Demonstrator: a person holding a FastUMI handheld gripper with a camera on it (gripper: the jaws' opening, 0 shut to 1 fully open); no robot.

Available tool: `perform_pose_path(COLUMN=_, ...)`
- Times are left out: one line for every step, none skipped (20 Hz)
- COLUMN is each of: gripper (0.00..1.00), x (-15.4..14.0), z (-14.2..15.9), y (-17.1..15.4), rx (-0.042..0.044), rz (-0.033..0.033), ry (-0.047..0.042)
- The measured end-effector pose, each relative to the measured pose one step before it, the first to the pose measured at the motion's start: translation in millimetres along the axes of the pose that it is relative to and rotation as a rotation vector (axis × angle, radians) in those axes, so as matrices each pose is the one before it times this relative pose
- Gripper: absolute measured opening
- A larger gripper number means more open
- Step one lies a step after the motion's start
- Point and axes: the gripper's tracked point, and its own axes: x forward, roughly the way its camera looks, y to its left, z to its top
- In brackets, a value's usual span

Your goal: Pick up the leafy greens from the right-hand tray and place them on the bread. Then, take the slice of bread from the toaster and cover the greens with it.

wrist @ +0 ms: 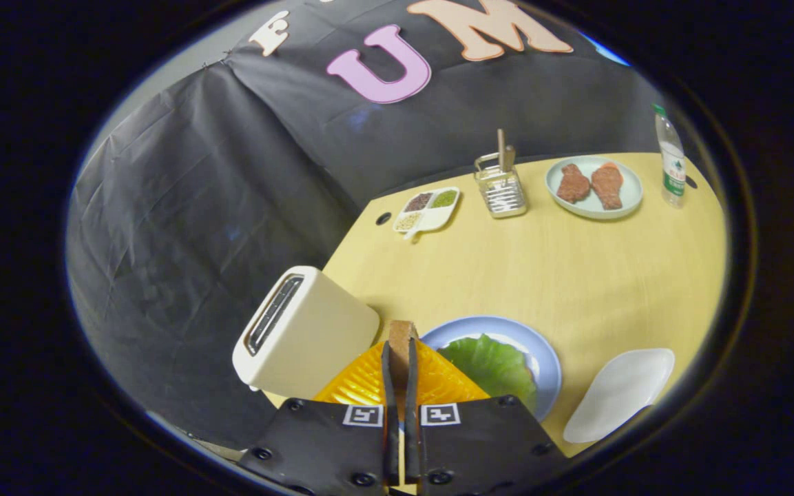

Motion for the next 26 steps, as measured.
perform_pose_path(gripper=0.06, x=1.43, z=-2.12, y=-4.44, rx=0.00823, rz=-0.00721, ry=0.00389)
perform_pose_path(gripper=0.06, x=1.75, z=-1.96, y=-6.88, rx=0.00434, rz=-0.01324, ry=0.00392)
perform_pose_path(gripper=0.06, x=0.18, z=-1.58, y=-7.71, rx=-0.00049, rz=-0.01216, ry=0.00166)
perform_pose_path(gripper=0.06, x=0.43, z=-1.49, y=-6.34, rx=-0.00524, rz=-0.01354, ry=0.00159)
perform_pose_path(gripper=0.06, x=1.49, z=-2.25, y=-5.14, rx=-0.00709, rz=-0.00956, ry=0.00443)
perform_pose_path(gripper=0.07, x=-0.04, z=-1.75, y=-5.03, rx=-0.00904, rz=-0.01289, ry=0.00283)
perform_pose_path(gripper=0.08, x=0.43, z=-0.73, y=-7.76, rx=-0.01018, rz=-0.01534, ry=0.00070)
perform_pose_path(gripper=0.08, x=0.41, z=-0.37, y=-6.27, rx=-0.00771, rz=-0.01144, ry=0.00392)
perform_pose_path(gripper=0.08, x=0.30, z=-2.61, y=-5.27, rx=-0.00528, rz=-0.00919, ry=0.00511)
perform_pose_path(gripper=0.16, x=0.76, z=-2.47, y=-4.15, rx=-0.00539, rz=-0.00880, ry=0.00824)
perform_pose_path(gripper=0.24, x=1.18, z=-4.62, y=-4.89, rx=-0.00887, rz=-0.01039, ry=0.01521)
perform_pose_path(gripper=0.31, x=-1.01, z=-3.70, y=-4.99, rx=-0.01293, rz=-0.01521, ry=0.01086)
perform_pose_path(gripper=0.39, x=1.17, z=-1.55, y=-11.14, rx=-0.02893, rz=-0.03049, ry=0.00621)
perform_pose_path(gripper=0.47, x=-2.78, z=-2.41, y=-9.15, rx=-0.03038, rz=-0.02778, ry=-0.00068)
perform_pose_path(gripper=0.55, x=-1.68, z=-1.27, y=1.69, rx=-0.01877, rz=-0.00724, ry=-0.00688)
perform_pose_path(gripper=0.62, x=-0.72, z=1.37, y=0.74, rx=-0.01175, rz=-0.00010, ry=-0.01022)
perform_pose_path(gripper=0.70, x=-3.60, z=1.70, y=0.14, rx=-0.00721, rz=0.00004, ry=-0.01302)
perform_pose_path(gripper=0.78, x=-4.67, z=5.24, y=-0.71, rx=-0.00531, rz=-0.00312, ry=-0.01895)
perform_pose_path(gripper=0.85, x=-5.82, z=3.89, y=0.60, rx=-0.00385, rz=0.00275, ry=-0.02369)
perform_pose_path(gripper=0.93, x=-5.93, z=4.87, y=0.29, rx=-0.00633, rz=-0.00039, ry=-0.02443)
perform_pose_path(gripper=1.00, x=-6.24, z=6.83, y=0.59, rx=-0.01389, rz=-0.00279, ry=-0.03293)
perform_pose_path(gripper=1.00, x=-8.54, z=9.17, y=0.24, rx=-0.01981, rz=-0.00600, ry=-0.04026)
perform_pose_path(gripper=1.00, x=-9.91, z=8.79, y=0.51, rx=-0.02046, rz=-0.00700, ry=-0.04131)
perform_pose_path(gripper=1.00, x=-10.78, z=10.25, y=1.46, rx=-0.01816, rz=-0.00426, ry=-0.04277)
perform_pose_path(gripper=1.00, x=-14.27, z=7.66, y=2.32, rx=-0.01508, rz=-0.00962, ry=-0.04318)
perform_pose_path(gripper=1.00, x=-12.00, z=11.06, y=-2.85, rx=-0.01629, rz=-0.02202, ry=-0.03899)
